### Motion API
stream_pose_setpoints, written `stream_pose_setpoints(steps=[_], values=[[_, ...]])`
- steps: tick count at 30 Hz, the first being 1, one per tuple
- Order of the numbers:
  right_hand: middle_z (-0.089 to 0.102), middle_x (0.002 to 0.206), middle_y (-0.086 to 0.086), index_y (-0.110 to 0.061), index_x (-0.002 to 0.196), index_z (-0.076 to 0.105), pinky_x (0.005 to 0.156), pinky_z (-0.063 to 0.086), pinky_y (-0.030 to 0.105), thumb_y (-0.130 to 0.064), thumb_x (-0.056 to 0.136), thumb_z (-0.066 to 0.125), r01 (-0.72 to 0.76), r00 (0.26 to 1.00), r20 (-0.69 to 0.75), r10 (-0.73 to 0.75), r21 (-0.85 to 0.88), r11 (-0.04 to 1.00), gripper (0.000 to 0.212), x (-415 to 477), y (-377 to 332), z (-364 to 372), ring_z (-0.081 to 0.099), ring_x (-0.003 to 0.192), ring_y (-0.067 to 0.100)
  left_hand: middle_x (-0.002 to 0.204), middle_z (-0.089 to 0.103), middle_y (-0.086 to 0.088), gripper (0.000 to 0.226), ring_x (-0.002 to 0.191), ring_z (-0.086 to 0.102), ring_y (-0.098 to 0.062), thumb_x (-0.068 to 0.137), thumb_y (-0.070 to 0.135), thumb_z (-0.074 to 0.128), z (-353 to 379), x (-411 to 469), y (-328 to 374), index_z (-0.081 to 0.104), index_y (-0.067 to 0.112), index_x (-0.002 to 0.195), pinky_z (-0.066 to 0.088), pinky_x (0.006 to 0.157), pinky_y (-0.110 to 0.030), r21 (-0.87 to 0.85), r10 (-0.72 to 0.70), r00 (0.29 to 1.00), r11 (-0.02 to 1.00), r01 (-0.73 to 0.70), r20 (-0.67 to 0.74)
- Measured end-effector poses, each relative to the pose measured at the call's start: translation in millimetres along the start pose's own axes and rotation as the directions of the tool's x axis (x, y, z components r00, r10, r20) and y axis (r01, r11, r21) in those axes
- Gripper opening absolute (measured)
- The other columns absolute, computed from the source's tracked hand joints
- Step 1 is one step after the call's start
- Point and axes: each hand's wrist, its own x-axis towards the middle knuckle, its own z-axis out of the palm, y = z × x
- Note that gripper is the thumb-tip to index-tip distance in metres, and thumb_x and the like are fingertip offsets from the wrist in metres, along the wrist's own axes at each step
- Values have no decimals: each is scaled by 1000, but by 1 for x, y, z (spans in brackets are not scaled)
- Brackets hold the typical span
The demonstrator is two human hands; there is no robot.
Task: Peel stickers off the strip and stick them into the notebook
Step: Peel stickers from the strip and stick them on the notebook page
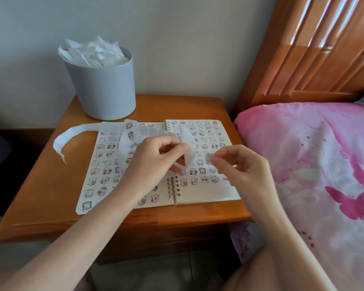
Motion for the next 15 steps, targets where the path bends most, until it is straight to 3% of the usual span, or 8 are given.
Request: stream_pose_setpoints(steps=[2, 6, 9, 15], values=[[68, 68, -1, -10, 83, 70, 48, 41, 12, -11, 78, 73, -127, 990, -52, 130, 52, 991, 6, 2, 3, -16, 53, 51, 2, 80, 71, 3, 15, 70, 70, -10, 87, 30, 60, 0, 0, -1, 71, 20, 87, 58, 76, -32, 2, -12, 1000, 1000, 12, 14], [58, 53, -1, -8, 80, 71, 37, 31, 11, -12, 82, 70, -295, 950, -84, 299, 59, 954, 4, 4, 13, -44, 39, 38, 3, 78, 70, 0, 13, 63, 69, -7, 88, 27, 60, 2, -1, -1, 70, 18, 87, 56, 64, -17, 3, -24, 999, 1000, 24, 29], [60, 51, -6, -9, 78, 72, 38, 30, 9, -11, 83, 68, -333, 941, -67, 332, 0, 943, 6, 1, 18, -50, 39, 38, 2, 78, 69, -1, 12, 62, 68, -7, 88, 25, 61, 2, -1, 0, 70, 16, 88, 51, 56, -11, -21, -34, 999, 999, 34, 30], [63, 52, -7, -11, 75, 72, 41, 32, 6, -9, 81, 69, -299, 954, -41, 296, -111, 948, 7, 0, 20, -47, 46, 38, -1, 80, 69, -3, 12, 62, 69, -7, 88, 24, 61, 3, -2, 0, 70, 16, 89, 51, 55, -11, -46, -48, 998, 998, 49, 31]])
